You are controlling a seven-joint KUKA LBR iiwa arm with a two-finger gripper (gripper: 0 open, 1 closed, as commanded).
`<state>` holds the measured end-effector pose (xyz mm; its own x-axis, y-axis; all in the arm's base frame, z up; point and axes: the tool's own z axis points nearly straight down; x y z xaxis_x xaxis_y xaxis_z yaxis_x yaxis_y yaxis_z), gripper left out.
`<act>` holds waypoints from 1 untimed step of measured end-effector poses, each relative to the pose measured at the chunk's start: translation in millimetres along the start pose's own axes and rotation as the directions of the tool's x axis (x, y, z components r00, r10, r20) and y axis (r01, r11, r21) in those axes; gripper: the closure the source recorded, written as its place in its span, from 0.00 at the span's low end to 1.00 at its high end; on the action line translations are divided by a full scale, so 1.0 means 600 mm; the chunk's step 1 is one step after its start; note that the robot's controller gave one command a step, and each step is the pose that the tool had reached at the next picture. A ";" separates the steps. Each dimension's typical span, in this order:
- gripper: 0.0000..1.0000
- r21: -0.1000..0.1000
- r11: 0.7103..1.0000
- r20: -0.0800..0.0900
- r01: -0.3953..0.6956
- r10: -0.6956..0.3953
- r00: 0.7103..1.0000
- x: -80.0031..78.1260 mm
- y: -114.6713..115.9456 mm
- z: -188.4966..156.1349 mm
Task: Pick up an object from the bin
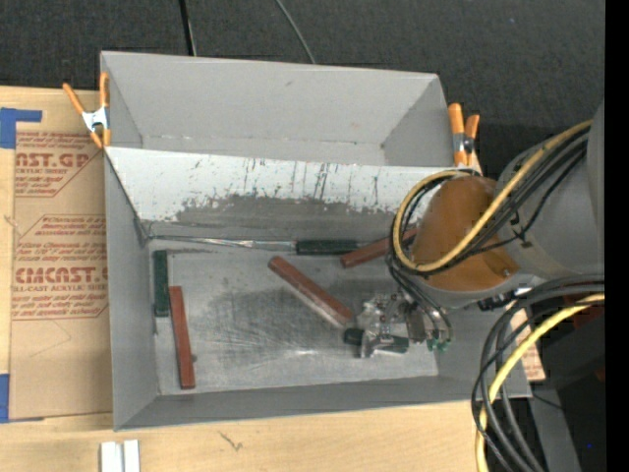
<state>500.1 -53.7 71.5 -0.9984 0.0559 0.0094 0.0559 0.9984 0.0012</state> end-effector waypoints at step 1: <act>1.00 0.000 0.999 0.009 -0.036 0.036 0.999 0.031 -0.013 -0.351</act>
Offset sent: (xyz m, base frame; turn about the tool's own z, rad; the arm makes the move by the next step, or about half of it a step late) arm 0.0000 0.0000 0.0000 0.0000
